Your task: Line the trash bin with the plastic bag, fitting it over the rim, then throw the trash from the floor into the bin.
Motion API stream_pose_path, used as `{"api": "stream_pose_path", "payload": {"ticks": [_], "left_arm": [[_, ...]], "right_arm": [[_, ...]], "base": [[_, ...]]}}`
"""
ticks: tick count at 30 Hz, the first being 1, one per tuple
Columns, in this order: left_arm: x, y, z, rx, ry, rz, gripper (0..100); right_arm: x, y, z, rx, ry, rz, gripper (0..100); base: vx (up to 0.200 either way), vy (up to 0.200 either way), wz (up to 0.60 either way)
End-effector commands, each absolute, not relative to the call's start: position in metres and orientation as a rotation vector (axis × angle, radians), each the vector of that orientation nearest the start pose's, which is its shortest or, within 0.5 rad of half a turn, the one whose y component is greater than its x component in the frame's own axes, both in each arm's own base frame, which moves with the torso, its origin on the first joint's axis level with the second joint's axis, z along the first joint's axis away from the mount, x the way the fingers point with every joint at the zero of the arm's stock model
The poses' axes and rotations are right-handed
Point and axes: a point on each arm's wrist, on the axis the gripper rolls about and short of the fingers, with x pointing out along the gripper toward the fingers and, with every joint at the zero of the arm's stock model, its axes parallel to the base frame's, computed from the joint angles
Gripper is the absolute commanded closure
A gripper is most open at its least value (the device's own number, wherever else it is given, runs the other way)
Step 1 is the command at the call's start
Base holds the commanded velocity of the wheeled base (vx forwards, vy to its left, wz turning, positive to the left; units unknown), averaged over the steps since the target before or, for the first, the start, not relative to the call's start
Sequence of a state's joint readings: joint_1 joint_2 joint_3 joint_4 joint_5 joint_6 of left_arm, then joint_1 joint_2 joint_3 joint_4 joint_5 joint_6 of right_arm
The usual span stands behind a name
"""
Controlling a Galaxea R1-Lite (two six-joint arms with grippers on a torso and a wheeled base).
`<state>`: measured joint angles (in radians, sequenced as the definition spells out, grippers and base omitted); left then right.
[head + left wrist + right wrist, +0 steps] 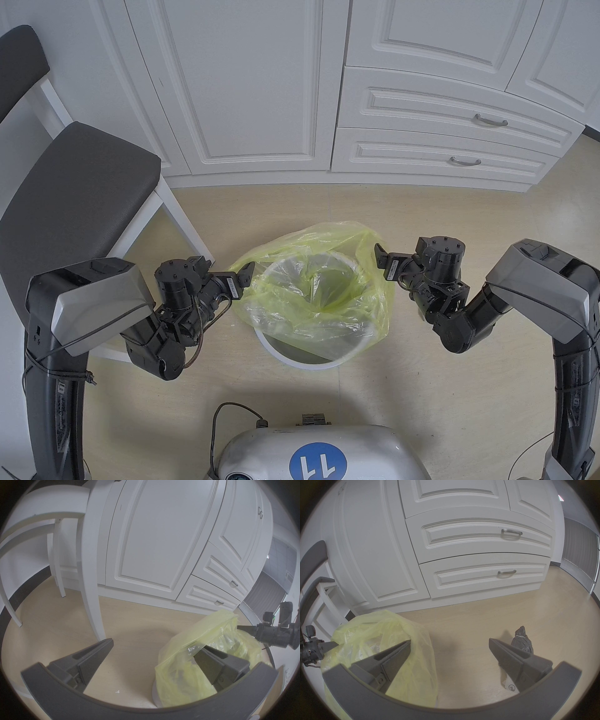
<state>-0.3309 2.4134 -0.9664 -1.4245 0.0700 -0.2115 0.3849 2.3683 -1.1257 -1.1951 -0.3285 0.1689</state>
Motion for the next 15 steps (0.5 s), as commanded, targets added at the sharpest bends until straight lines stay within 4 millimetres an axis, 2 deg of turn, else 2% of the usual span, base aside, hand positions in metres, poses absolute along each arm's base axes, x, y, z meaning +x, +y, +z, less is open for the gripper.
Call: {"api": "stream_pose_path", "payload": {"ticks": [1, 5, 7, 10, 15], "left_arm": [[0.392, -0.135, 0.055, -0.217, 0.018, -0.273, 0], [0.389, -0.136, 0.063, -0.248, 0.015, -0.279, 0], [0.390, -0.136, 0.061, -0.247, 0.021, -0.279, 0], [0.400, -0.133, 0.041, -0.246, 0.065, -0.283, 0], [0.412, -0.128, 0.036, -0.301, 0.056, -0.266, 0]], "right_arm": [[0.418, 0.163, 0.065, 0.168, 0.032, 0.050, 0], [0.422, 0.164, 0.067, 0.180, 0.010, 0.047, 0], [0.422, 0.164, 0.066, 0.182, 0.001, 0.048, 0], [0.426, 0.165, 0.061, 0.186, -0.009, 0.049, 0], [0.436, 0.167, 0.059, 0.220, -0.035, 0.044, 0]], "base": [[0.000, 0.000, 0.00], [0.000, 0.000, 0.00], [0.000, 0.000, 0.00], [0.000, 0.000, 0.00], [0.000, 0.000, 0.00]]}}
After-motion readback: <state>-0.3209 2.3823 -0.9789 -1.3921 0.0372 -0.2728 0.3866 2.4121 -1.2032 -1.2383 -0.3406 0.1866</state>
